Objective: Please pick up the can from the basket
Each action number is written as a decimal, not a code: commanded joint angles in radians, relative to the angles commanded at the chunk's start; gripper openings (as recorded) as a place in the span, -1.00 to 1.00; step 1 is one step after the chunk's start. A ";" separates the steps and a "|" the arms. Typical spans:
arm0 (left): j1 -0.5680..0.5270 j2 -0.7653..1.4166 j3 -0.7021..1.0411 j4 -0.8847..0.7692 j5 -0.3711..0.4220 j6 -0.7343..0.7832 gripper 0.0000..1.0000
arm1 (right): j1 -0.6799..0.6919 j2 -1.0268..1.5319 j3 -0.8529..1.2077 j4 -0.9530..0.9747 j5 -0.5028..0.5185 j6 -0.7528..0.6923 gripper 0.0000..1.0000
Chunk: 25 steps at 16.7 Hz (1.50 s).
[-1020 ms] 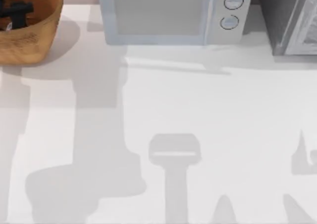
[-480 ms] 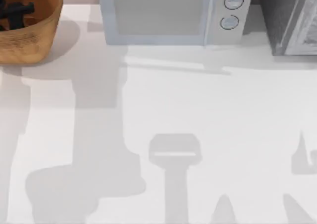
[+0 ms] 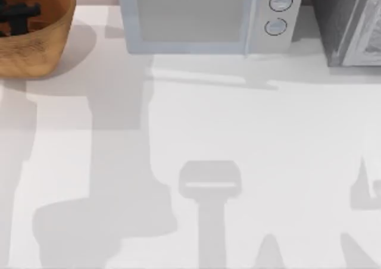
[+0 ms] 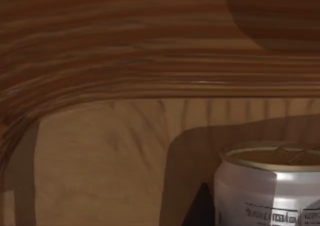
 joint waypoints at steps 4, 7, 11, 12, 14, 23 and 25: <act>-0.007 -0.149 -0.179 0.059 -0.050 -0.019 -1.00 | 0.000 0.000 0.000 0.000 0.000 0.000 1.00; -0.024 -0.368 -0.407 0.156 -0.103 -0.026 -1.00 | 0.000 0.000 0.000 0.000 0.000 0.000 1.00; -0.055 -0.779 -0.819 0.341 -0.173 -0.031 -1.00 | 0.000 0.000 0.000 0.000 0.000 0.000 1.00; -0.063 -0.899 -0.938 0.395 -0.189 -0.032 -1.00 | 0.000 0.000 0.000 0.000 0.000 0.000 1.00; -0.079 -1.147 -1.187 0.507 -0.218 -0.035 -1.00 | 0.000 0.000 0.000 0.000 0.000 0.000 1.00; -0.134 -2.239 -2.314 1.021 -0.289 -0.057 -1.00 | 0.000 0.000 0.000 0.000 0.000 0.000 1.00; -0.140 -2.438 -2.525 1.121 -0.290 -0.065 -1.00 | 0.000 0.000 0.000 0.000 0.000 0.000 1.00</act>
